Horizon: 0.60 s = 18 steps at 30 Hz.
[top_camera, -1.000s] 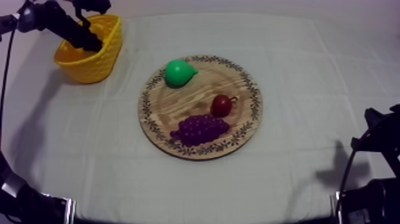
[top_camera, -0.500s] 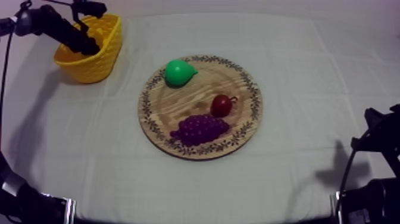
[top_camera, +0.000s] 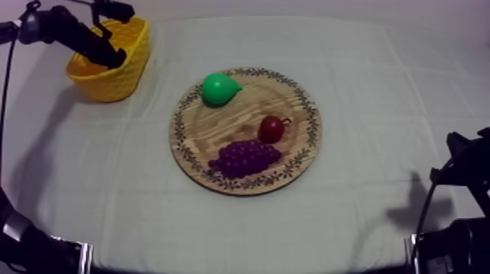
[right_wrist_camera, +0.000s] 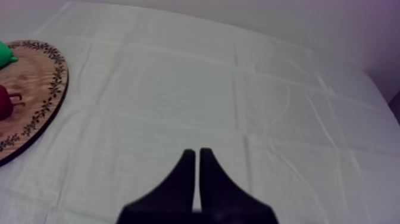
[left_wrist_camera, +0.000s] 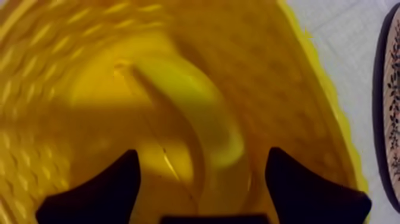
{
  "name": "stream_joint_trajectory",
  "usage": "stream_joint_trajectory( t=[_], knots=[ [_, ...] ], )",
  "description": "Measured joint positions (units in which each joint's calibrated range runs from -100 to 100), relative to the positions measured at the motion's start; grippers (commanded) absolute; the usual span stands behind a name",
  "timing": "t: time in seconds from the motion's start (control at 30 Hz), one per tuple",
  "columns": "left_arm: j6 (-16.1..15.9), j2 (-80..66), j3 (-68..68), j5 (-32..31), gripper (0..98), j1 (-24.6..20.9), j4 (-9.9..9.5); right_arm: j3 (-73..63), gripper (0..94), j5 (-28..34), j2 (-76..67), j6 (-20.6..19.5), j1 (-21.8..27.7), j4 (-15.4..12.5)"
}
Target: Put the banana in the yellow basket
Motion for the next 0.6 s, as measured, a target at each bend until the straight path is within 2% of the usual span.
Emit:
stream_joint_trajectory(
  t=[0.27,0.6],
  knots=[
    [2.47,-4.16,-1.9,0.88,73.6,0.42,-2.43,0.0,0.2,0.0,0.0,0.0,0.0,0.0],
    [3.26,-11.13,0.89,1.26,72.9,0.43,-3.09,0.0,0.2,0.0,0.0,0.0,0.0,0.0]
  ],
)
